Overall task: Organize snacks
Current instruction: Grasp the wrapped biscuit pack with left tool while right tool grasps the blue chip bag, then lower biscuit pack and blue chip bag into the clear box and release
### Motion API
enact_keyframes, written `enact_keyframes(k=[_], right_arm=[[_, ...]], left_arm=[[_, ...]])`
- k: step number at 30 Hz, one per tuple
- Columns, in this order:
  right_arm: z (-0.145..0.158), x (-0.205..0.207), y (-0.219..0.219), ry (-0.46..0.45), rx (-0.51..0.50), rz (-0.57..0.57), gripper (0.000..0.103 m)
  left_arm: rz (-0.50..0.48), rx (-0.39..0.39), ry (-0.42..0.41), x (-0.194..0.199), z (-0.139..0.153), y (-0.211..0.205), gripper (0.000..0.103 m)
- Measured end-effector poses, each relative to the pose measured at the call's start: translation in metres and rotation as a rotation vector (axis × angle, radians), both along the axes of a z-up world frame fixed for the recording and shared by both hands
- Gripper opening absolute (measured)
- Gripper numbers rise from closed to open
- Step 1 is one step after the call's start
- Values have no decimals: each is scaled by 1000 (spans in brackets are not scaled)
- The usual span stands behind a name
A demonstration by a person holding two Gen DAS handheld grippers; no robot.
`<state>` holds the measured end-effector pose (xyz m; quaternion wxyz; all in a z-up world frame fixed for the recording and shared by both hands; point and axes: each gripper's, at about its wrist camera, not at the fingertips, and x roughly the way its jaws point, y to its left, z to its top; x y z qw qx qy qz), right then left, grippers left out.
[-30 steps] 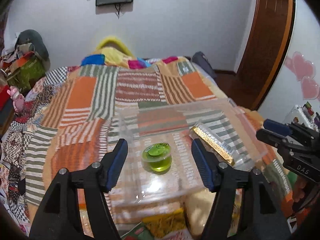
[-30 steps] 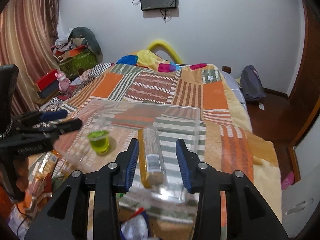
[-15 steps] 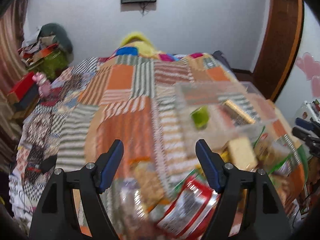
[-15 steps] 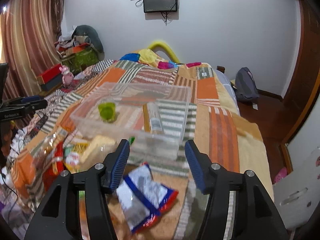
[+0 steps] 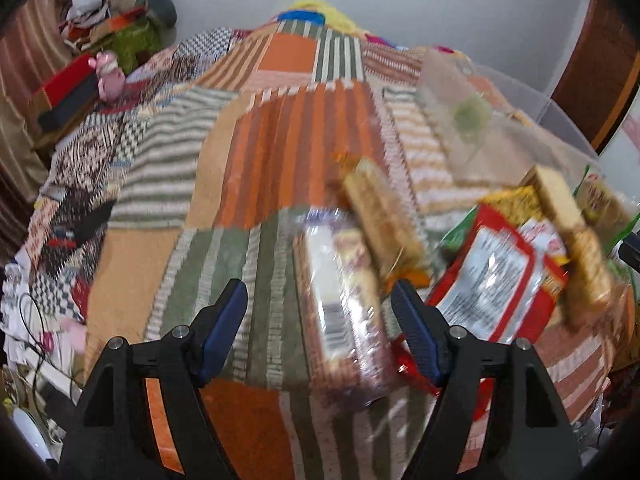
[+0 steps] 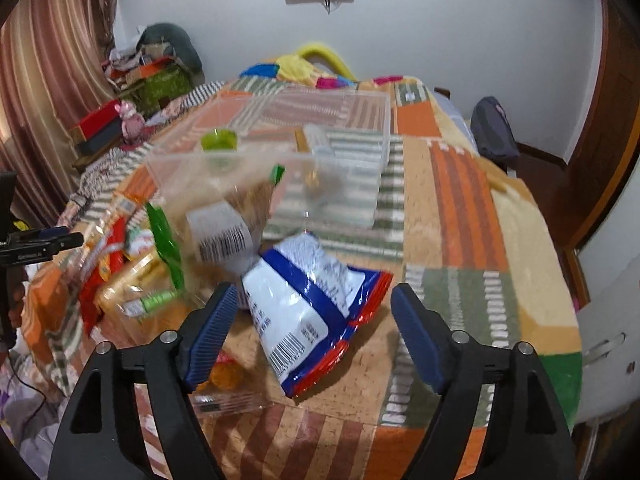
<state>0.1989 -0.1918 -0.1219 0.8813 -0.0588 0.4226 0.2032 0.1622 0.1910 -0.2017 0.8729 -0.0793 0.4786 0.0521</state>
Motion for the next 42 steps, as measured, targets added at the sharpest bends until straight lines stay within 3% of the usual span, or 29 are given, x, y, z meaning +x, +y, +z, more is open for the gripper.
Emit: enact_keyframes(k=[3,8,13,15,16,18,20,25,32,42], right_arm=[[-10,7,5,28,-18,2,77],[-17,15,11,41,-21,7,89],[-21,21,17,45,-10,24,98],[-23,22,17,46,6,22,99],[-23,21,17,41,14,21,99],[-23,21,15,35,27,22,95],[-22,18,10,24,33,16,81],[-18,10,2,18,58,31,60],[-13,2,1,-11,34,21,51],[9,-6,-24,-51,31,-43,50]], left_arm=[[4,-45,42,2,-17,4,74],[24,-70,39,9,-28,5,74],[22,-52,4,13,-27,1,60],[22,-25,-11,11,-24,-1,46],[22,-20,-14,11,-23,0,44],[27,-38,-14,11,-22,3,44],[33,-42,-13,9,-22,6,44],[38,-24,-24,1,-14,2,44],[36,-12,-79,-13,13,-4,44],[-8,-16,-171,-17,62,-25,44]])
